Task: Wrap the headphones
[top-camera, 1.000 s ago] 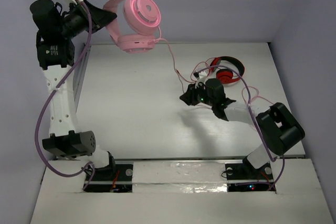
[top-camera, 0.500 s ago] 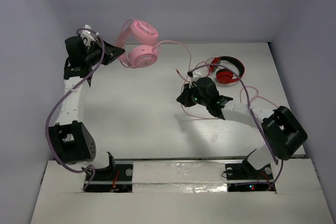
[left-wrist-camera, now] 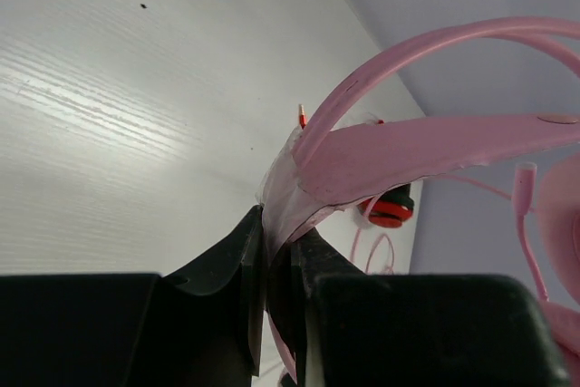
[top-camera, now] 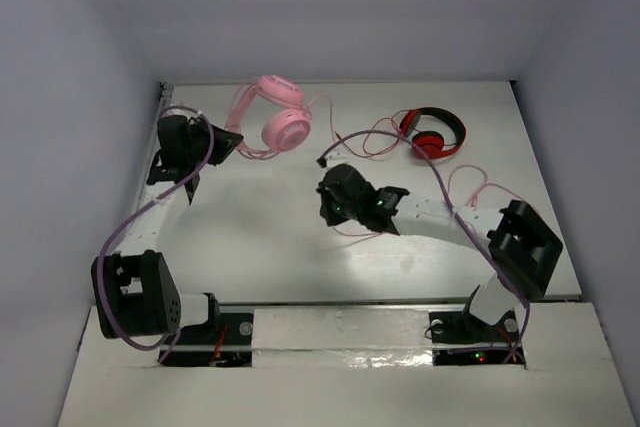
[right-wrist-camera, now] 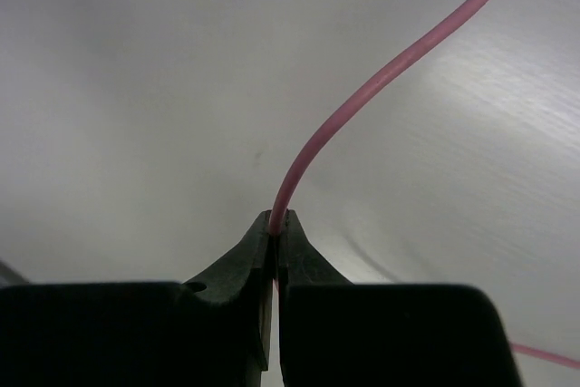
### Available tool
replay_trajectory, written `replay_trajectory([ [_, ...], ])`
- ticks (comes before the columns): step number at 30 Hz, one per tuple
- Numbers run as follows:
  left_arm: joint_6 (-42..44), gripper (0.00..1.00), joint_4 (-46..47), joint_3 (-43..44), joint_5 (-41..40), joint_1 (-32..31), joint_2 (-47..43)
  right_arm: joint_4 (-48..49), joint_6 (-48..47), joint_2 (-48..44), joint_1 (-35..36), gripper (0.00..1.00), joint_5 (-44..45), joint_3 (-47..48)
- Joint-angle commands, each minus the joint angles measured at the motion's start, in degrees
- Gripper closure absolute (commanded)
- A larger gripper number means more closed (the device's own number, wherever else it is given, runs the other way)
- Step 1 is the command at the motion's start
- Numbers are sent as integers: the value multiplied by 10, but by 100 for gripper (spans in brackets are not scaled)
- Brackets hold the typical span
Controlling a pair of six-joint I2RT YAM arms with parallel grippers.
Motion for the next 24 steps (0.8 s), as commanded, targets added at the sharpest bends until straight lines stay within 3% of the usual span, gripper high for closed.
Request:
replay_trajectory([
  [1,-44,100,80,2,-99,-32,-48,-47,-7,6,85,100,35,55],
  [8,-40,100,78,-18,-258,-118,-78,-63,-39,5,176,100,18,119],
  [14,36,100,53,-31,-348,-205,-78,-102,-89,-44,188,100,-22,176],
  [18,85,100,60,-47,-352,-252,-77,-149,-121,-43,188,100,-14,246],
  [24,157,100,73,-83,-337,-283,-111,-170,-124,-35,111,100,-69,296],
])
